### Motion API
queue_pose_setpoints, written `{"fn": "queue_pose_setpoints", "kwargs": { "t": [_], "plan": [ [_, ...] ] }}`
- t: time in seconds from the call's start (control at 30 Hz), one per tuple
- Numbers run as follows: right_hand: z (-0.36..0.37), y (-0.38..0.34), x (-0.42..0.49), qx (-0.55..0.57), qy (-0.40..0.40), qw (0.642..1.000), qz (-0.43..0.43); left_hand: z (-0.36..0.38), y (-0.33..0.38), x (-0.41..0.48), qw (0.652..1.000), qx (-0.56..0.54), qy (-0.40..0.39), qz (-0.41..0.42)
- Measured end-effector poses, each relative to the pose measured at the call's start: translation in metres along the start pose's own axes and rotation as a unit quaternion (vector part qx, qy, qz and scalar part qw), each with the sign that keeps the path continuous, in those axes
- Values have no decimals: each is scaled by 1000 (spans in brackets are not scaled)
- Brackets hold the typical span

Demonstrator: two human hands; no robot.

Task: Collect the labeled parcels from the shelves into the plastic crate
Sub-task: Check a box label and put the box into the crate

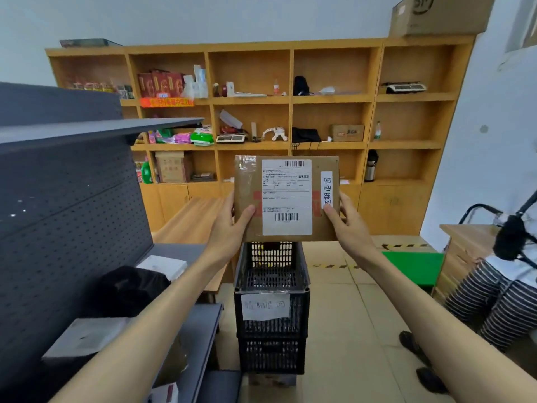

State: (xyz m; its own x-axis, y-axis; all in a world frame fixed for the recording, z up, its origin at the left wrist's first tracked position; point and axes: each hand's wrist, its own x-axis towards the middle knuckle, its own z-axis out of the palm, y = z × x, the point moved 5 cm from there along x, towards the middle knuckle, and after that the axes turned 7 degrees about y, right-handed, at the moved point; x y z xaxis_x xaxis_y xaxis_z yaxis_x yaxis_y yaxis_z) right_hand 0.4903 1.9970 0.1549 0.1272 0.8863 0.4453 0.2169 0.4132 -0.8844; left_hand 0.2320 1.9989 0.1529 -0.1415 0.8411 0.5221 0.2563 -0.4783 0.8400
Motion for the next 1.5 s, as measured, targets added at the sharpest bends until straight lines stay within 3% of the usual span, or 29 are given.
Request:
{"fn": "queue_pose_setpoints", "kwargs": {
  "t": [0.3,0.73,1.07,1.5],
  "plan": [
    [60,104,142,-11,-8,999,43,35,-118,131,999,-12,-14,-45],
    [125,317,241,-17,-32,984,174,101,-327,211,981,44,-63,-179],
    [162,485,266,-57,-95,943,313,149,-483,213,930,80,-85,-348],
    [195,607,198,-114,-144,863,471,166,-622,145,836,153,-144,-507]
  ]
}}
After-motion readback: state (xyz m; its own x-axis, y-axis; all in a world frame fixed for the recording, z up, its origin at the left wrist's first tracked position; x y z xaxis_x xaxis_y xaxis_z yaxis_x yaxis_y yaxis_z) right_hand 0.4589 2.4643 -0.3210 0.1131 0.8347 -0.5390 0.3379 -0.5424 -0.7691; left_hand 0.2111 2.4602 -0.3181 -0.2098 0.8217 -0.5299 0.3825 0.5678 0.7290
